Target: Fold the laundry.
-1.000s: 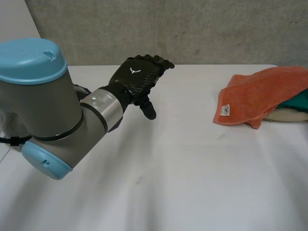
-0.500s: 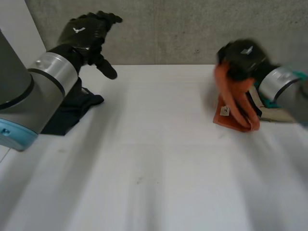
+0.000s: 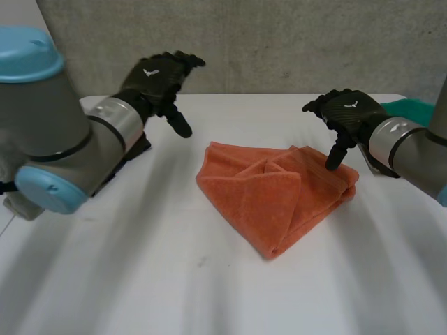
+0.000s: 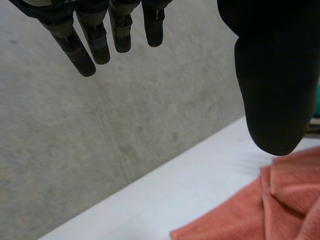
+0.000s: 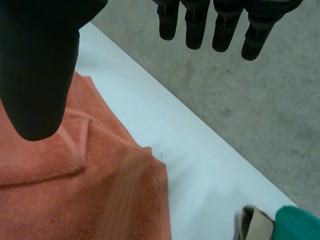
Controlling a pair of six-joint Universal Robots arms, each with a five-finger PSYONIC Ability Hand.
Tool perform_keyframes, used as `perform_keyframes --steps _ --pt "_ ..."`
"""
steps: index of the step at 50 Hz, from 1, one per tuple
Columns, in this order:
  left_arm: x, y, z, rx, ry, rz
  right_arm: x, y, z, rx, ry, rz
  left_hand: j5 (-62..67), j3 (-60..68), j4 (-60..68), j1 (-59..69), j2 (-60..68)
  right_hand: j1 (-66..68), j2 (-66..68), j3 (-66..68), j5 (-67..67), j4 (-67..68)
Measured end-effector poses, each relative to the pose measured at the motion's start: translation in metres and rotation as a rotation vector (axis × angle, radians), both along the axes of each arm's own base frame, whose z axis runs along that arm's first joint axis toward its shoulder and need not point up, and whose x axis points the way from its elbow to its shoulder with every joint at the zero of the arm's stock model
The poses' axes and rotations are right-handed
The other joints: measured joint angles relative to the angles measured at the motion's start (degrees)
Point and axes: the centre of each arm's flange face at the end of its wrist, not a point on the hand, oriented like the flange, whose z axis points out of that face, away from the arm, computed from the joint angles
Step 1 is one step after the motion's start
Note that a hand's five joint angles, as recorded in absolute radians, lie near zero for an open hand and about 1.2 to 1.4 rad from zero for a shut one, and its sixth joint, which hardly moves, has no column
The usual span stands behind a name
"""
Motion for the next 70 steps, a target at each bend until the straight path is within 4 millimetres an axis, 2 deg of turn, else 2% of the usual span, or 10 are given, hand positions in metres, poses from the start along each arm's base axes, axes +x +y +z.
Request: perform_keyframes --steps 13,21,34,40,45,49,55,61,67,70 --pt "-0.046 0.0 -0.074 0.128 -0.275 -0.097 0.014 -0.02 -0.059 0.09 0.165 0.07 0.24 1.24 1.97 2.41 1.49 5.75 6.3 6.76 6.83 6.44" --pt "-0.054 0.008 -0.104 0.205 -0.397 -0.1 0.025 -0.023 -0.079 0.068 0.164 0.119 5.0 5.71 6.61 6.99 6.1 9.8 9.49 10.31 10.51 10.3" --pt "-0.042 -0.003 -0.096 0.189 -0.403 -0.04 0.044 -0.013 -0.095 0.219 0.03 0.093 3.58 5.13 5.26 6.35 5.44 17.35 18.03 18.0 17.73 18.07" --pt "-0.037 -0.006 -0.087 0.166 -0.363 -0.049 0.049 -0.012 -0.102 0.288 0.028 0.043 2.12 4.25 4.38 5.3 4.25 48.58 50.46 49.69 47.88 48.98" --pt "-0.037 -0.008 -0.088 0.151 -0.348 -0.056 0.049 -0.007 -0.08 0.292 -0.006 0.028 0.75 2.7 2.75 3.52 2.78 50.59 55.29 55.19 52.82 56.01" --pt "-0.039 -0.015 -0.094 0.14 -0.337 -0.065 0.048 0.006 -0.036 0.241 -0.083 0.047 0.18 0.31 0.35 1.18 0.5 50.59 55.29 55.19 52.82 56.07" --pt "-0.043 -0.023 -0.102 0.136 -0.326 -0.086 0.044 0.04 0.024 0.127 -0.15 0.122 0.17 0.28 0.35 1.18 0.46 50.59 55.29 55.5 52.82 56.09" --pt "-0.052 -0.024 -0.114 0.146 -0.313 -0.149 0.036 0.077 0.065 0.053 -0.177 0.2 0.18 0.28 0.35 1.21 0.49 50.59 55.29 55.5 52.82 56.15" --pt "-0.063 -0.014 -0.121 0.179 -0.277 -0.235 0.029 0.095 0.081 0.026 -0.199 0.229 10.38 11.26 11.96 13.69 11.58 50.59 55.29 55.5 52.81 56.27" --pt "-0.071 -0.004 -0.121 0.207 -0.246 -0.292 0.025 0.096 0.085 0.022 -0.208 0.221 31.01 32.35 32.93 35.05 32.8 50.59 55.29 55.5 52.82 56.27"
